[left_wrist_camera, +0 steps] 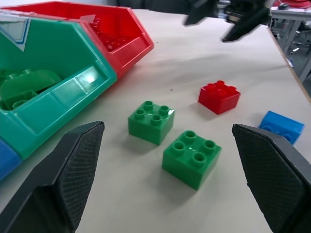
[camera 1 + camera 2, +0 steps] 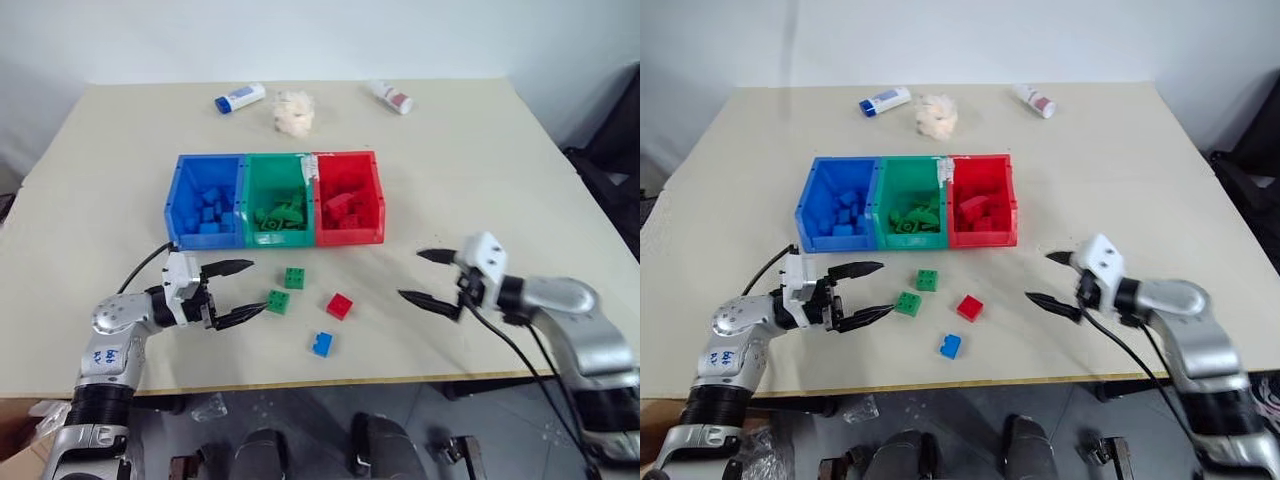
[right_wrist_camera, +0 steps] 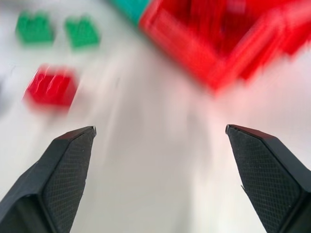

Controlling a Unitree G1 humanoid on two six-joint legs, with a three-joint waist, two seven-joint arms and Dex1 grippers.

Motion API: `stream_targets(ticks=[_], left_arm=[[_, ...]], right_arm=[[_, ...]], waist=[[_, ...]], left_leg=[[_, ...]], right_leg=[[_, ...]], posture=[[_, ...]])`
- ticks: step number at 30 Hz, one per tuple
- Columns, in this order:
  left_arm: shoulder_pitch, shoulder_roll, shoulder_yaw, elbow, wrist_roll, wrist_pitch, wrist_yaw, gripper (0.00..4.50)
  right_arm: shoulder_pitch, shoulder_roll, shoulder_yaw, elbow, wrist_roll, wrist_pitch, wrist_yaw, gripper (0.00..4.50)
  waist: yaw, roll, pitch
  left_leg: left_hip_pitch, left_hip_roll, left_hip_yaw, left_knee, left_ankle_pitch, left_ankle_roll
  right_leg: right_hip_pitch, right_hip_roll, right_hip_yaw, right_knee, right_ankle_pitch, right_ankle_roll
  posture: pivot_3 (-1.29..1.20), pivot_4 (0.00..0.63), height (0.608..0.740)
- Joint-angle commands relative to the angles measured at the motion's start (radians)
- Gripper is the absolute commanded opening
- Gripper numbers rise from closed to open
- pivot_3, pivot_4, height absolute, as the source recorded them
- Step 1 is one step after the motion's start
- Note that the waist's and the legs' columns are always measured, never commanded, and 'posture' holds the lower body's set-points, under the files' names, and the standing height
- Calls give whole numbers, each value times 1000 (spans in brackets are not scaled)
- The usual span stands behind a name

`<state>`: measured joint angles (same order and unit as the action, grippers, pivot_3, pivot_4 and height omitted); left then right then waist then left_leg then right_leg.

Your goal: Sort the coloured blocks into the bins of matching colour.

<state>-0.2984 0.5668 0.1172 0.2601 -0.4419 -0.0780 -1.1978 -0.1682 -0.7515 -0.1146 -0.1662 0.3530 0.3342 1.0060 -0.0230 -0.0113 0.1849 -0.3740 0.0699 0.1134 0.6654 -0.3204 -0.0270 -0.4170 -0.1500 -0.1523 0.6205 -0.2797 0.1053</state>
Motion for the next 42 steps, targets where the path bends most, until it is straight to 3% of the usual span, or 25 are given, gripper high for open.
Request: stream_targets(ticks=[1,5,10,19,31,41,42], left_arm=[[-2,2,5,6,-1,-18,-19,4500],[-7,0,1,23,0,-20,-34,4500],[-21,-5,-4,36,4,-25,-37,4500],[28,-18,-6,-41,-2,-19,-12,4500],[186,-3,46,-172,-19,-8,47,4500],[175,-15,30,-163,-15,-14,52,4500],[171,-15,29,-158,-14,-15,52,4500]], right_arm=[[53,-37,-81,-91,49,19,3,4481],[85,-49,-87,-134,62,54,-13,4481],[-9,-2,26,-140,47,105,-45,4481],[-285,206,315,57,-89,80,-82,4481],[-316,249,403,132,-125,67,-16,4481],[-312,264,433,159,-154,60,-9,4481],[-311,267,431,159,-155,59,-13,4310]], waist=[[-2,0,0],[-6,0,0],[-4,0,0],[-5,0,0],[-5,0,0],[-4,0,0],[-4,0,0]], left_leg=[[0,0,0,0,0,0],[4,0,3,1,0,0],[3,0,2,1,0,1],[3,0,3,1,0,1],[2,0,3,2,-1,2],[2,0,3,1,-1,2],[2,0,3,1,-1,2]], right_leg=[[0,0,0,0,0,0],[1,0,3,-1,0,0],[1,0,3,0,0,0],[1,0,3,1,0,0],[0,0,3,1,1,1],[0,0,3,1,1,1],[0,0,3,1,1,1]], posture=[[0,150,740],[0,150,740],[0,150,740],[0,150,740],[0,150,740],[0,150,740],[0,150,740]])
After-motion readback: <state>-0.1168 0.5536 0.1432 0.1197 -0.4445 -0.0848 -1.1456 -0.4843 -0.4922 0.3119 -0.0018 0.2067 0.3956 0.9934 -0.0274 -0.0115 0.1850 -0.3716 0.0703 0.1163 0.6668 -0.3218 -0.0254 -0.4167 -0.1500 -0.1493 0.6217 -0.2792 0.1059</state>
